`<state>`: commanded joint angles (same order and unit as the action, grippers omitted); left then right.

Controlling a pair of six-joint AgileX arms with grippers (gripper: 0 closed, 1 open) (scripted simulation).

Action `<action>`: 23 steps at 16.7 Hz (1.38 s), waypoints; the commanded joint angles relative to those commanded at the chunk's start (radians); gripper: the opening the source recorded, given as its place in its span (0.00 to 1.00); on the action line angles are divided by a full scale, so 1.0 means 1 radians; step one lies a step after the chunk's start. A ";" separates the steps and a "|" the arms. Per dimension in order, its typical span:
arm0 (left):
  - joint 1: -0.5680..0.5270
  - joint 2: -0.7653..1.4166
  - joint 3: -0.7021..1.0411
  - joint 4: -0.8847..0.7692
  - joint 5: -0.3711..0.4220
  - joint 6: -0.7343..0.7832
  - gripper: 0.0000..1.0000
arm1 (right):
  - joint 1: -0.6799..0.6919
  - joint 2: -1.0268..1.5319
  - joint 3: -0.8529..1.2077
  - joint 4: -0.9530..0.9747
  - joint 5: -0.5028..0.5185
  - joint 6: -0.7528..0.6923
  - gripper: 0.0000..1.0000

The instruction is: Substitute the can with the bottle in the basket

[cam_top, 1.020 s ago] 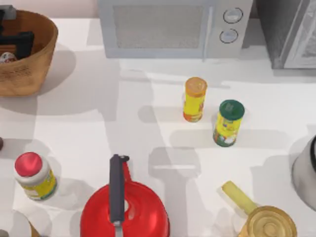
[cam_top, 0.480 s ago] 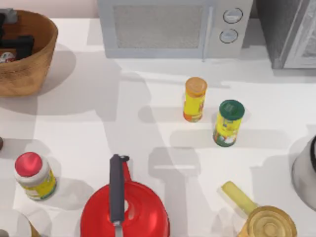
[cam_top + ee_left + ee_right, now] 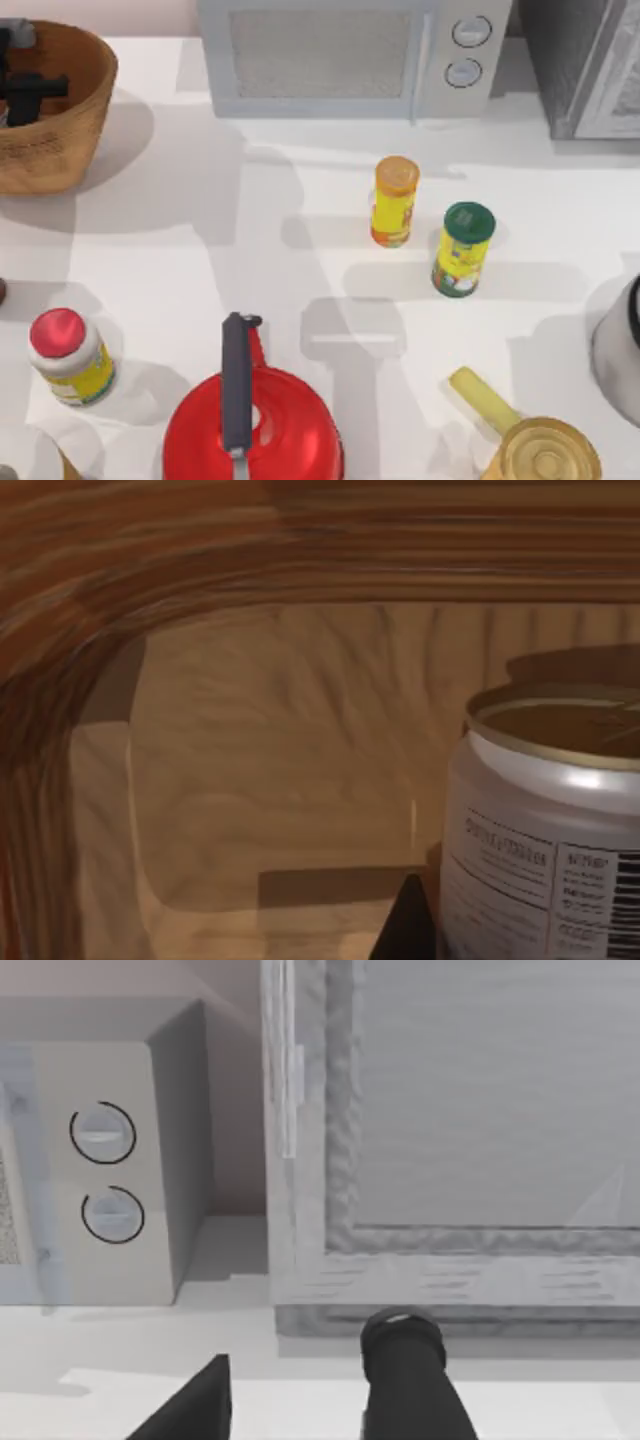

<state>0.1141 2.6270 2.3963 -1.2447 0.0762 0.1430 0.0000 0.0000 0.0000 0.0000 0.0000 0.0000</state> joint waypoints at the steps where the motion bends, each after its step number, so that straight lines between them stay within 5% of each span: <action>1: 0.000 0.000 0.000 0.000 0.000 0.000 0.17 | 0.000 0.000 0.000 0.000 0.000 0.000 1.00; 4: 0.000 0.000 0.000 0.000 0.000 0.000 0.00 | 0.000 0.000 0.000 0.000 0.000 0.000 1.00; 15: 0.000 -0.085 -0.058 0.010 -0.007 -0.014 0.00 | 0.000 0.000 0.000 0.000 0.000 0.000 1.00; 23: -0.024 -0.565 -0.511 0.269 -0.020 -0.041 0.00 | 0.000 0.000 0.000 0.000 0.000 0.000 1.00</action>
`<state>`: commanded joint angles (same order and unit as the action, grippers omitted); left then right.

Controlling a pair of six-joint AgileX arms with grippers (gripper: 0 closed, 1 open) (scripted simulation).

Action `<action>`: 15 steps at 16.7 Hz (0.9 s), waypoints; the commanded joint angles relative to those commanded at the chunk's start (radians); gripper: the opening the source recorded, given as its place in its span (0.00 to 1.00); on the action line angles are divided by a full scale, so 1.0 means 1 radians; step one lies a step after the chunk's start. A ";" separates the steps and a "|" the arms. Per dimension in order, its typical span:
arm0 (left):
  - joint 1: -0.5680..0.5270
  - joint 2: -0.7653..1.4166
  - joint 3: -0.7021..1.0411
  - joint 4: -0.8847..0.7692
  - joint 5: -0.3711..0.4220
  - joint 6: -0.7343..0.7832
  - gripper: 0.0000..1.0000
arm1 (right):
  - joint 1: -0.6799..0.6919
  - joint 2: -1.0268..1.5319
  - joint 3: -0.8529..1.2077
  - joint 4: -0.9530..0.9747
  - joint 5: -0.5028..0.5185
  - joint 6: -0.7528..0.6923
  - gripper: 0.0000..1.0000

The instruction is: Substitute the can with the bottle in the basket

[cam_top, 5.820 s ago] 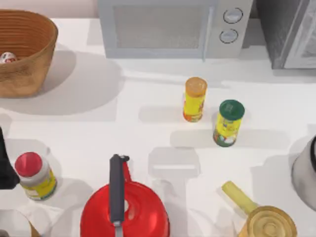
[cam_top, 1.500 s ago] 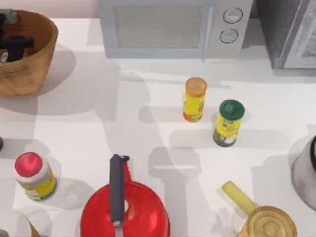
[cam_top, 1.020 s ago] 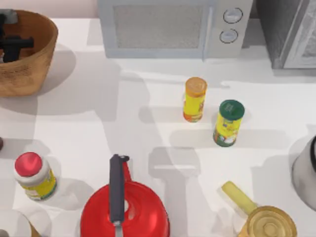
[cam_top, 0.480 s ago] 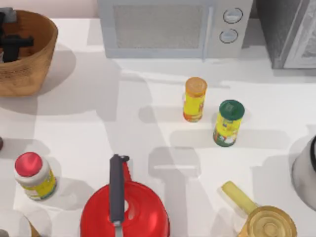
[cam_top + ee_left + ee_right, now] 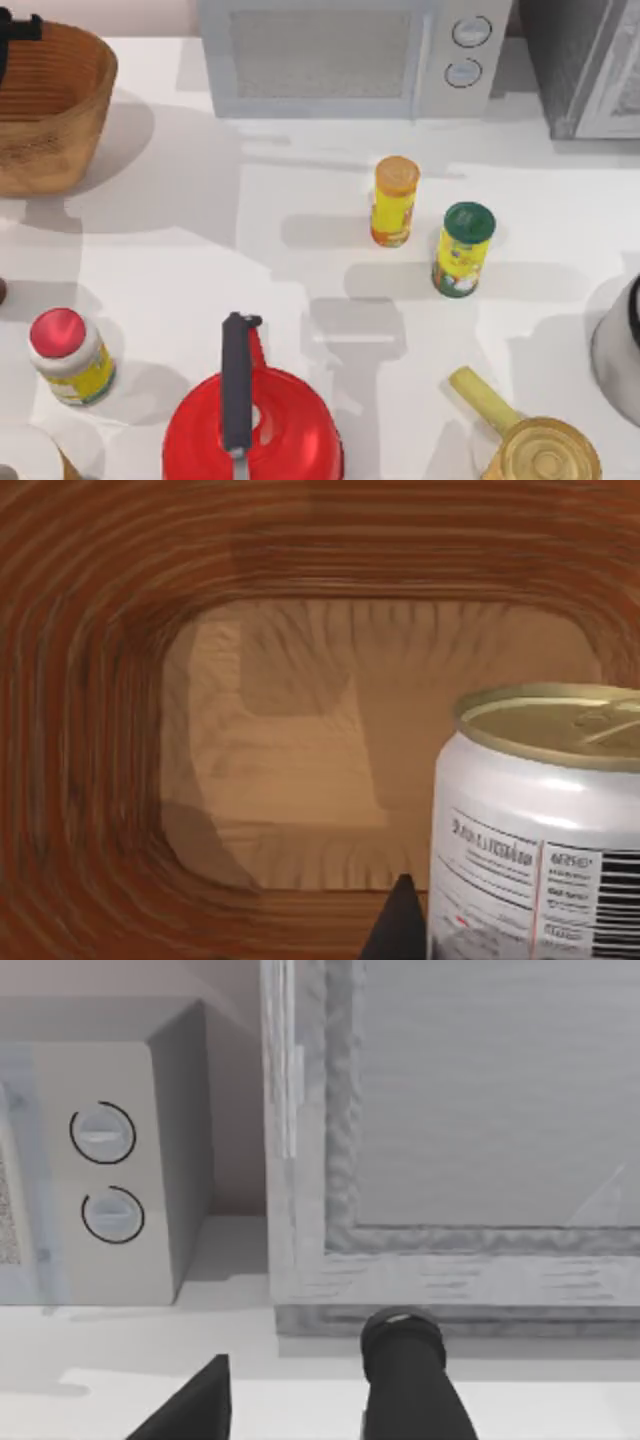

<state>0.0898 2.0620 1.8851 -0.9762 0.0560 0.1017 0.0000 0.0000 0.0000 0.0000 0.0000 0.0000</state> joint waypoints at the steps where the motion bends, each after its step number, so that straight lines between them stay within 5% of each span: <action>1: -0.004 -0.104 -0.094 0.045 -0.002 -0.005 0.00 | 0.000 0.000 0.000 0.000 0.000 0.000 1.00; 15: -0.069 -1.750 -1.574 0.758 -0.044 -0.078 0.00 | 0.000 0.000 0.000 0.000 0.000 0.000 1.00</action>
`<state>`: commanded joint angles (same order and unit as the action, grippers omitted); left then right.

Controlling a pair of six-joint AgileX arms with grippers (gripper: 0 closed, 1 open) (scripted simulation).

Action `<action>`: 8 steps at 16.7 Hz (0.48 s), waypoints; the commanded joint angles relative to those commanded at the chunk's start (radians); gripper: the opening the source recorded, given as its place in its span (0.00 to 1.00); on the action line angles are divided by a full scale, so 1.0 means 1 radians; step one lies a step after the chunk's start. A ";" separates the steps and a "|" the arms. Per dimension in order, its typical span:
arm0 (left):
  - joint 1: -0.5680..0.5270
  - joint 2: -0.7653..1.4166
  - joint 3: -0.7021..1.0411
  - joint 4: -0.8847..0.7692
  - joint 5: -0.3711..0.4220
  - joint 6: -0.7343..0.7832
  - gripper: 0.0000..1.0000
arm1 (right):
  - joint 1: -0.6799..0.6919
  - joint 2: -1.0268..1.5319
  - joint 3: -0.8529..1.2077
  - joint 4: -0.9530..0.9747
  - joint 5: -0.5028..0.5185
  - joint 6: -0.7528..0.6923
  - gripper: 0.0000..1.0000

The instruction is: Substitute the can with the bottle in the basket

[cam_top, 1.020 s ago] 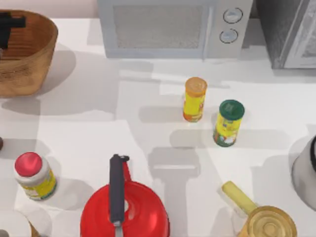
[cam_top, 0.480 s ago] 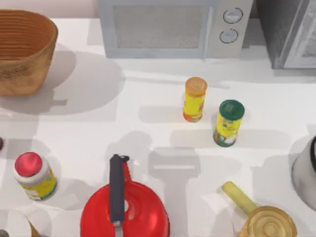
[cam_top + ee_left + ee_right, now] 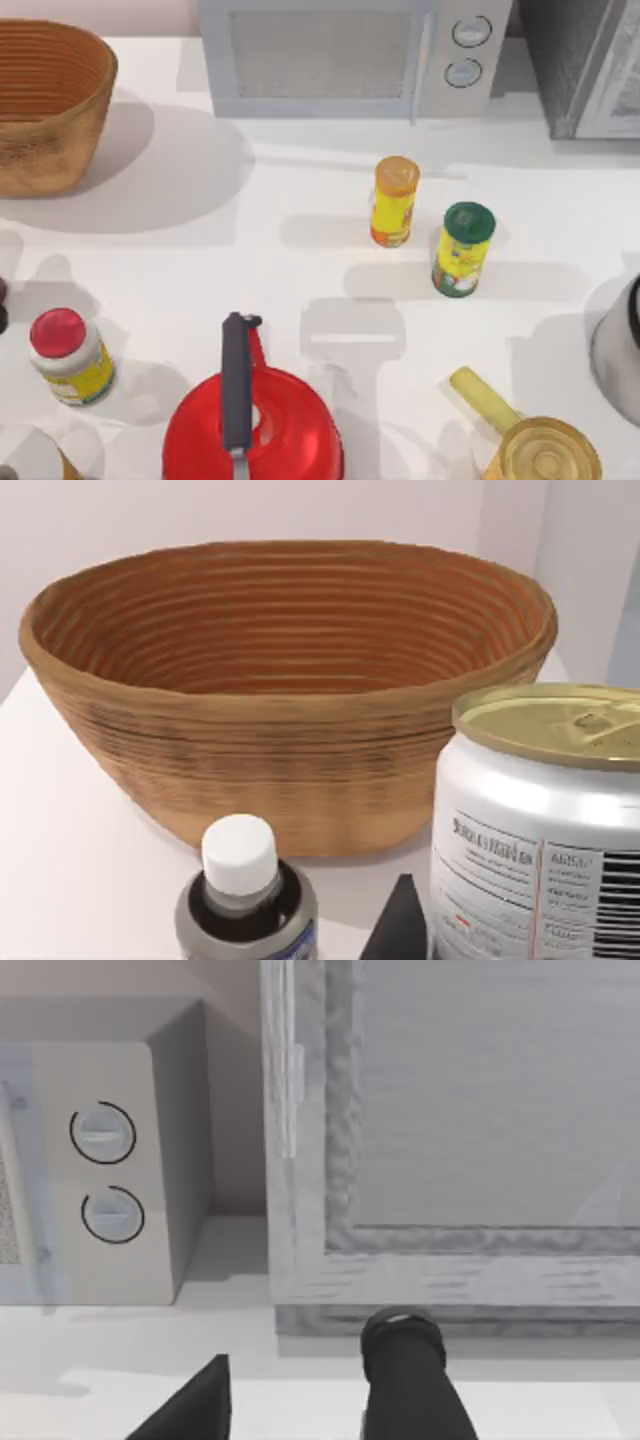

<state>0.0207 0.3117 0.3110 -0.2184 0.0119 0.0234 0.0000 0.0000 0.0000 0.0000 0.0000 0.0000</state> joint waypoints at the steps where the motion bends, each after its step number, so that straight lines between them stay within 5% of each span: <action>1: -0.005 -0.075 -0.075 0.047 -0.003 -0.005 0.00 | 0.000 0.000 0.000 0.000 0.000 0.000 1.00; 8: -0.021 -0.312 -0.311 0.218 -0.012 -0.023 0.00 | 0.000 0.000 0.000 0.000 0.000 0.000 1.00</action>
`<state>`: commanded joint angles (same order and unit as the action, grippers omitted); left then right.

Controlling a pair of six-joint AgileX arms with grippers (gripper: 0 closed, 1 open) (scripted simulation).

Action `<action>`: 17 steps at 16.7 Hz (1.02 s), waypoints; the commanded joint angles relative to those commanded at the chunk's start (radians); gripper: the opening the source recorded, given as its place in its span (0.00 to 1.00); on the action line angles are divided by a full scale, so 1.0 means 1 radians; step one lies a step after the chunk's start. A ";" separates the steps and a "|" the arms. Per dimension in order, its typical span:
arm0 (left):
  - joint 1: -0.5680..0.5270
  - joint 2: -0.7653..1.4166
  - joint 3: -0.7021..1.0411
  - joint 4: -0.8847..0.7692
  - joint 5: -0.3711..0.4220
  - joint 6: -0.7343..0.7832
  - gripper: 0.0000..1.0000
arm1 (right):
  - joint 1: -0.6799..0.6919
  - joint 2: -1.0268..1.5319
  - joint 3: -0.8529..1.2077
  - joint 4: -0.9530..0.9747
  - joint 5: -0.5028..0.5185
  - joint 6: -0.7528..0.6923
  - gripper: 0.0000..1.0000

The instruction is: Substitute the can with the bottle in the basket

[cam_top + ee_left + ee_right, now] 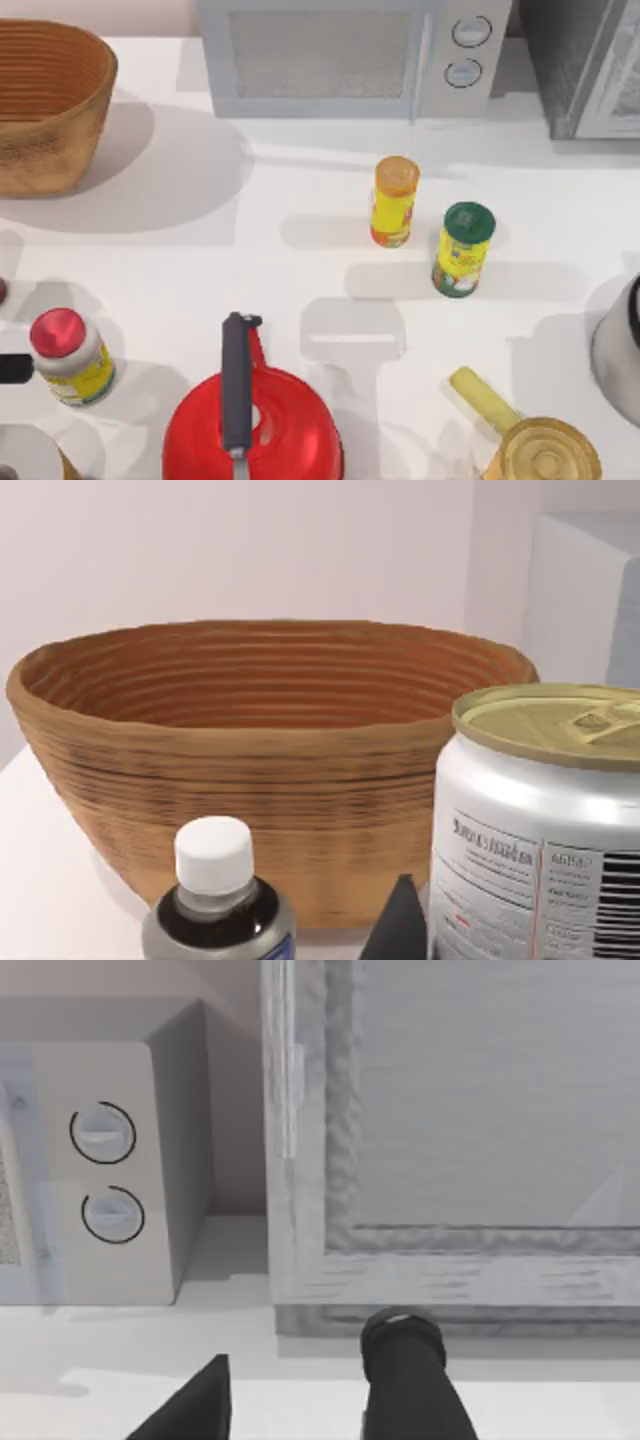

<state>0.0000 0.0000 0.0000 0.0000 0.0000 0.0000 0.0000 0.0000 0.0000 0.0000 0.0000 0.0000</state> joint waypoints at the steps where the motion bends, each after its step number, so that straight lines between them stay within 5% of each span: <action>1: 0.000 0.000 0.000 0.000 0.000 0.000 0.00 | 0.000 0.000 0.000 0.000 0.000 0.000 1.00; 9: -0.008 0.095 0.051 0.048 0.052 0.004 0.00 | 0.000 0.000 0.000 0.000 0.000 0.000 1.00; 17: -0.073 0.662 0.354 0.360 0.375 0.013 0.00 | 0.000 0.000 0.000 0.000 0.000 0.000 1.00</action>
<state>-0.0727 0.6619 0.3544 0.3604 0.3754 0.0135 0.0000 0.0000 0.0000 0.0000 0.0000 0.0000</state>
